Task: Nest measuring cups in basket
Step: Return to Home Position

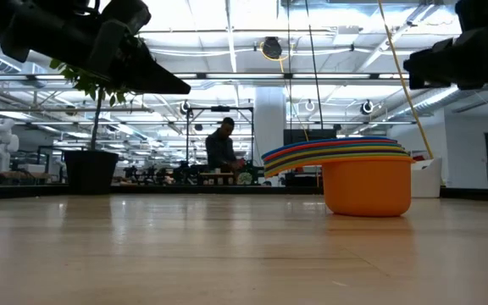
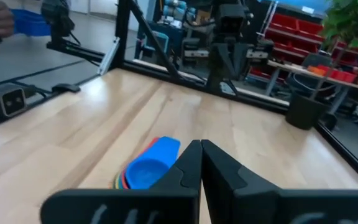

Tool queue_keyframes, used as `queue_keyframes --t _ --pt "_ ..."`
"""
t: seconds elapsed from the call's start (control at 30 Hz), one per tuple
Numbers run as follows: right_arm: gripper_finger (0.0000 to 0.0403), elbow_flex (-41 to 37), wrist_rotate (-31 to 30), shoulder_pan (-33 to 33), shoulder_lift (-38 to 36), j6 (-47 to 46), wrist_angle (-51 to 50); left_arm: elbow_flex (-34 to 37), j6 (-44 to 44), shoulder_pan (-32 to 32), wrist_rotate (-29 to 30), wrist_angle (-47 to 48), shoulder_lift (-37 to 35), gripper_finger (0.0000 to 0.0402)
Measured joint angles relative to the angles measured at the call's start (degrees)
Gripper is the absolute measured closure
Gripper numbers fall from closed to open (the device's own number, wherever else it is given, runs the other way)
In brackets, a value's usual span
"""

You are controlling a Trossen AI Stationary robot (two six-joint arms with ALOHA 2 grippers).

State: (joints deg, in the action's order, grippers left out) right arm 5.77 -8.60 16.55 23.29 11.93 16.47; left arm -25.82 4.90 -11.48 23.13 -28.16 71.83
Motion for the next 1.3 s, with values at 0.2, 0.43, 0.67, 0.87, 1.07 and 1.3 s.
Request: queue_keyframes --t 0.2,0.43,0.67,0.87,1.07,1.3 --pt "0.0403 -0.9 4.5 -1.9 -0.4 -0.4 -0.4 0.0 -0.1 -0.2 -0.4 0.1 0.0 0.0395" --pt "0.0403 -2.3 7.4 -5.1 -1.6 -1.7 -0.4 0.0 -0.1 -0.2 -0.7 0.2 0.0 0.0389" --pt "0.0403 -2.7 7.4 -8.2 -3.4 -2.3 -0.8 0.0 -0.5 -0.2 -0.7 0.7 0.0 0.0393" --pt "0.0403 -2.7 8.8 -10.4 -6.5 -2.3 -2.6 0.0 -0.9 -0.2 -0.7 1.8 0.0 0.0397" --pt "0.0403 -2.7 10.3 -13.6 -11.4 -2.3 -7.6 -0.1 -1.5 -0.2 -0.7 3.0 0.0 0.0387" --pt "0.0403 -2.7 12.1 -17.4 -16.5 -2.7 -9.7 -0.1 -2.4 -0.2 -0.7 3.1 0.0 0.0396"
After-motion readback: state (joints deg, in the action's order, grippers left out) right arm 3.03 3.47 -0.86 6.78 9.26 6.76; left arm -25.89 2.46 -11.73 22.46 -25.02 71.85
